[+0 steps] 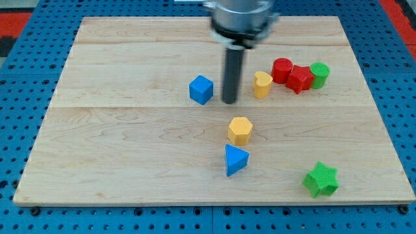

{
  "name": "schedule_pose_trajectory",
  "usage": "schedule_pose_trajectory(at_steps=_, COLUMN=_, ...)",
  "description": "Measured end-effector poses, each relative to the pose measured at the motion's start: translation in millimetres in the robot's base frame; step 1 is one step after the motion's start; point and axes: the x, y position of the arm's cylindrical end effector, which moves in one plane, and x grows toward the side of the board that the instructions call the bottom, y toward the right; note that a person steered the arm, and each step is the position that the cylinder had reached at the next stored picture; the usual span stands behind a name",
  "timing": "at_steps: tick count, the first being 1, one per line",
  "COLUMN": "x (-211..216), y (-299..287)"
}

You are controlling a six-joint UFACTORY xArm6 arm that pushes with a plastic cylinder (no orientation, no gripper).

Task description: Push the yellow blocks into the blue cube

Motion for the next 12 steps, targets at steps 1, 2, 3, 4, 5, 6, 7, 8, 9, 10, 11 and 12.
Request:
schedule_pose_trajectory(at_steps=1, x=15.6, y=11.4)
schedule_pose_trajectory(at_steps=2, x=17.9, y=86.6)
schedule_pose_trajectory(at_steps=3, x=15.1, y=169.5)
schedule_pose_trajectory(at_steps=4, x=-33.7, y=105.3)
schedule_pose_trajectory(at_steps=5, x=-33.0, y=2.7)
schedule_pose_trajectory(at_steps=6, x=-31.7, y=-10.9)
schedule_pose_trajectory(at_steps=7, x=15.1, y=96.5)
schedule_pose_trajectory(at_steps=8, x=92.3, y=155.7)
schedule_pose_trajectory(at_steps=9, x=118.5, y=82.7)
schedule_pose_trajectory(at_steps=10, x=63.0, y=32.1)
schedule_pose_trajectory(at_steps=11, x=34.1, y=-46.3)
schedule_pose_trajectory(at_steps=12, x=57.4, y=-5.1)
